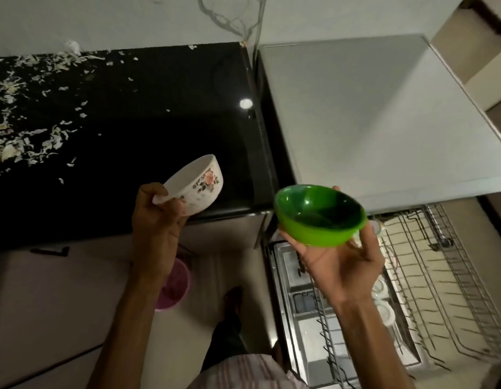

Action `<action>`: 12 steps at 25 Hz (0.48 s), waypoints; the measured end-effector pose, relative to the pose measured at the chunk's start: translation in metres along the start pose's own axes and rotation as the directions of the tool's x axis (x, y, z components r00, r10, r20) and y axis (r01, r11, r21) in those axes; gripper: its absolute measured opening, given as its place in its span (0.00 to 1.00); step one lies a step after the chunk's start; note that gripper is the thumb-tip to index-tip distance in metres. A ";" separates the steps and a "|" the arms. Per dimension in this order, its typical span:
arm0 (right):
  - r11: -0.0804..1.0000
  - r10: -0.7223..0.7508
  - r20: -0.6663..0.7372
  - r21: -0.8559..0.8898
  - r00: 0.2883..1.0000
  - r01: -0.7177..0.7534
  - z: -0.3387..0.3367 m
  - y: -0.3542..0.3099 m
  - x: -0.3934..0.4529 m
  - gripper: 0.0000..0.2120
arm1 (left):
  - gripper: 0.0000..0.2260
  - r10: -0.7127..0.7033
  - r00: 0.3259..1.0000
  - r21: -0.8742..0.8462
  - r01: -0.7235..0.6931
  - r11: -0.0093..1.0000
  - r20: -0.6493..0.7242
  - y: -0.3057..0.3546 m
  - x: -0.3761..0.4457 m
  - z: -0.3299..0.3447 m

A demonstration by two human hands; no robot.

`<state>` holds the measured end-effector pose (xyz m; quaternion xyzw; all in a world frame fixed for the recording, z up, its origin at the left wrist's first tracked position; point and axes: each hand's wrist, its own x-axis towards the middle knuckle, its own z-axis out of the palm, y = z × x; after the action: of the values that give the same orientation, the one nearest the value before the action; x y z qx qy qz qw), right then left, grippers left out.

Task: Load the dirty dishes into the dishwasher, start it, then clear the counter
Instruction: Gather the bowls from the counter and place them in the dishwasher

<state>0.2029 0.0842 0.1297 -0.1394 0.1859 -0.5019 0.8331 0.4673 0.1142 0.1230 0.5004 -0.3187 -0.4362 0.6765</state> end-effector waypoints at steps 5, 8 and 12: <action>0.967 0.137 0.026 0.215 0.990 -0.139 -0.024 -0.022 -0.079 0.30 | 0.32 -0.118 0.986 -0.458 0.160 0.875 0.119 -0.011 -0.083 0.061; 0.963 0.163 -0.018 0.223 0.986 -0.155 -0.046 -0.033 -0.133 0.33 | 0.28 -0.312 0.941 -0.623 0.322 0.713 0.129 -0.025 -0.141 0.099; 0.983 0.108 -0.264 0.171 0.958 -0.064 -0.069 -0.044 -0.191 0.35 | 0.34 -0.483 0.860 -0.618 0.473 0.628 0.167 -0.036 -0.195 0.126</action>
<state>0.0560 0.2301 0.1193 0.0068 0.2635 -0.4930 0.8292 0.2670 0.2367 0.1270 0.3089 -0.0016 -0.6775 0.6675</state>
